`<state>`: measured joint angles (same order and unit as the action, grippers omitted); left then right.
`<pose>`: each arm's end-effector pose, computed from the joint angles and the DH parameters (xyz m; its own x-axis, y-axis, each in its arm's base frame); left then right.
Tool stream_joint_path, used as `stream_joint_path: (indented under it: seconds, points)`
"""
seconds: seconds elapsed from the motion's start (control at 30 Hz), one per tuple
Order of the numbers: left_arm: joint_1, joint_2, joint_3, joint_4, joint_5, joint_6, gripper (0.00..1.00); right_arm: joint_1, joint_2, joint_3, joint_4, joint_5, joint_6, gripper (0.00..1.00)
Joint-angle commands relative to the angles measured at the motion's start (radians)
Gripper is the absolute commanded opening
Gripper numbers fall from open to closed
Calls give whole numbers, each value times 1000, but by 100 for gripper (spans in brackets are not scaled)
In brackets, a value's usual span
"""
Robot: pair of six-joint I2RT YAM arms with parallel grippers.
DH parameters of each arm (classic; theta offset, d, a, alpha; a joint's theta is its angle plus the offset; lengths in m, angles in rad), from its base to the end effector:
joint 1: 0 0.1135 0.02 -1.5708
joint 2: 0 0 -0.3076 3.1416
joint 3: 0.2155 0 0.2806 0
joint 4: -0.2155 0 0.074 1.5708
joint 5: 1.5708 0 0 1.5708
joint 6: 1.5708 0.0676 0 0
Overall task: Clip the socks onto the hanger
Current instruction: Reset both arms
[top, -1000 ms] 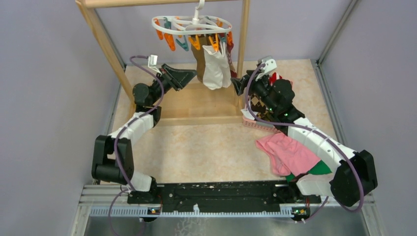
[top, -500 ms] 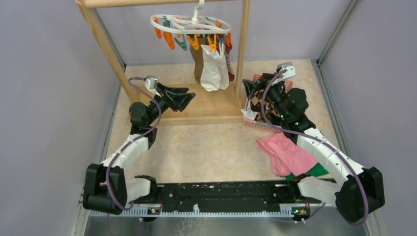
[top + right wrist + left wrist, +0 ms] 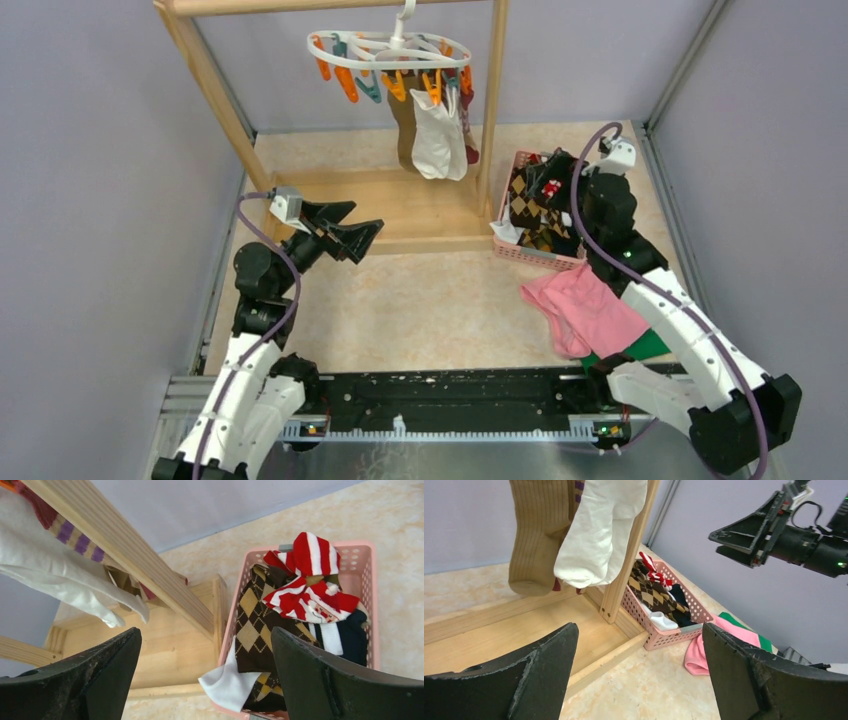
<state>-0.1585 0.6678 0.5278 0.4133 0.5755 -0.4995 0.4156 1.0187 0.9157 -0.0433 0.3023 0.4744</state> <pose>0.1760 -0.0654 0.3604 -0.0773 -0.3946 -0.9156 0.6982 0.6342 -0.3322 0.2593 0.0924 0.3867 -0.1716 0.4009 -0.8999 -0.0422 0.9096 0.4133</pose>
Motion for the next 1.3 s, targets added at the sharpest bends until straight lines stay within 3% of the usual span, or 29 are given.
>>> stream_joint_path:
  seconds: [0.0,0.37,0.63,1.27]
  points:
    - [4,-57,103,-237,-39,100,99,-8,-85,23,-97,100,61,99]
    - [4,-175,201,-478,-150,210,99,20,-165,58,-109,244,-44,99]
    - [4,-194,207,-502,-200,246,99,324,-35,146,-35,655,-365,99]
    - [4,-148,200,-486,-236,289,99,378,-97,89,173,630,-515,99]
